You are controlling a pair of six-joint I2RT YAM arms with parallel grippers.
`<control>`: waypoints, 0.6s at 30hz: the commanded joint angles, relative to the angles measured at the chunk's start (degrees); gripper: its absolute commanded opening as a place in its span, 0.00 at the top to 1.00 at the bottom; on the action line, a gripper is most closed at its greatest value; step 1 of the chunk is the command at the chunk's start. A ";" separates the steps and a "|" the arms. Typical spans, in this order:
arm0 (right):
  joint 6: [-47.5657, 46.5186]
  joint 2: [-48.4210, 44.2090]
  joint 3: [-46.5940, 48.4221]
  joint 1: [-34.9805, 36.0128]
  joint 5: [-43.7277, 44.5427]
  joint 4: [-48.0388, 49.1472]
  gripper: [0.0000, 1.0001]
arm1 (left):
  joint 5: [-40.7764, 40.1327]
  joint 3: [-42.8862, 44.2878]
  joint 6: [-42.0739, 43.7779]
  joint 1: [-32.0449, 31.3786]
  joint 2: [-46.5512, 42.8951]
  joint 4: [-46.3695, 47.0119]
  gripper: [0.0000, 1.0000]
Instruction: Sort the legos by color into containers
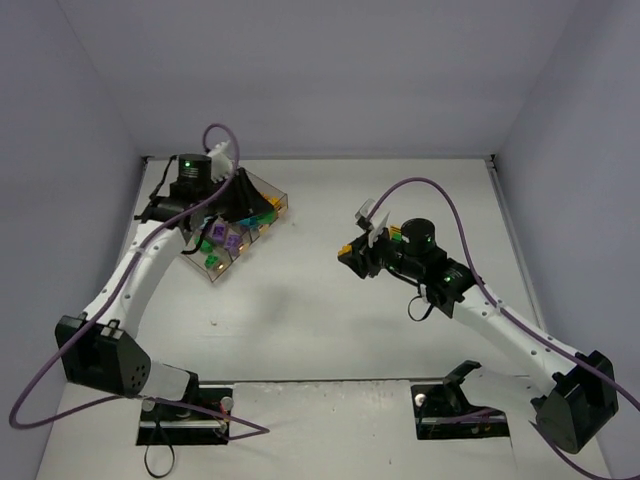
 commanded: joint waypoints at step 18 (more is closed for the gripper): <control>1.16 1.64 0.93 0.00 0.16 2.51 1.00 | -38.35 -15.37 6.61 19.57 1.93 11.12 0.96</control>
